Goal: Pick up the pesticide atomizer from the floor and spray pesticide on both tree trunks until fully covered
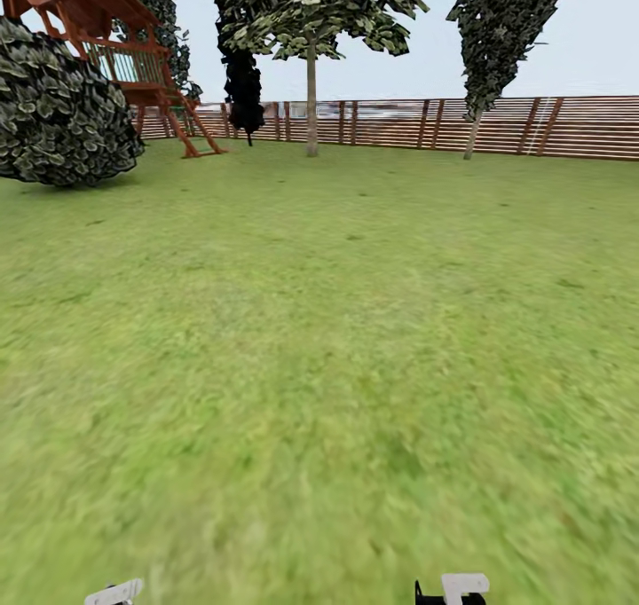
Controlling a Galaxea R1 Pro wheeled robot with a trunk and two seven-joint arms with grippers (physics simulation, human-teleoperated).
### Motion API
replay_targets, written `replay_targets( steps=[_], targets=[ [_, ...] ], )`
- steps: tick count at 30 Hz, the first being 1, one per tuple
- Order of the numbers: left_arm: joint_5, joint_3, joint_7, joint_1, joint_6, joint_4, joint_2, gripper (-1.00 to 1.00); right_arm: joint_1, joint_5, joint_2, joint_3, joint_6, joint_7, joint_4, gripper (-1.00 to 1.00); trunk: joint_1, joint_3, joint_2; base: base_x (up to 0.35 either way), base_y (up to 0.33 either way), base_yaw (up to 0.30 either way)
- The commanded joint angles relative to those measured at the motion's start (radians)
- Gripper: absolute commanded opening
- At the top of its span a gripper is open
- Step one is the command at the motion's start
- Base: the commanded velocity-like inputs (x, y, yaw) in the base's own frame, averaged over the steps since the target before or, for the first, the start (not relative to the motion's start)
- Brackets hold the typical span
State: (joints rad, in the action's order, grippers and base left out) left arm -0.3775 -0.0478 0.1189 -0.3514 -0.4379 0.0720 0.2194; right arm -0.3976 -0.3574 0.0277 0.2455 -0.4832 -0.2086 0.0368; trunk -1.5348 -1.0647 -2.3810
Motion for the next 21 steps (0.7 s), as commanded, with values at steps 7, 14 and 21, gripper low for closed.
replay_targets(
  steps=[7,14,21],
  targets=[
    [-0.001,0.001,0.0,0.002,-0.001,0.0,0.001,-1.0,0.0,0.001,0.0,0.0,-0.001,-0.001,0.001,1.0,0.0,0.0,0.0,0.339,0.0,0.0],
    [-0.001,0.002,0.0,0.002,0.0,0.0,0.002,-1.0,-0.001,0.0,0.0,0.0,-0.002,0.0,0.002,1.0,0.0,0.0,0.0,0.339,0.0,0.0],
    [-0.001,0.002,0.001,0.002,-0.001,0.0,0.002,-1.0,0.0,0.0,0.0,0.0,-0.002,0.0,0.0,1.0,0.0,0.0,0.0,0.339,0.0,0.0]
  ],
)
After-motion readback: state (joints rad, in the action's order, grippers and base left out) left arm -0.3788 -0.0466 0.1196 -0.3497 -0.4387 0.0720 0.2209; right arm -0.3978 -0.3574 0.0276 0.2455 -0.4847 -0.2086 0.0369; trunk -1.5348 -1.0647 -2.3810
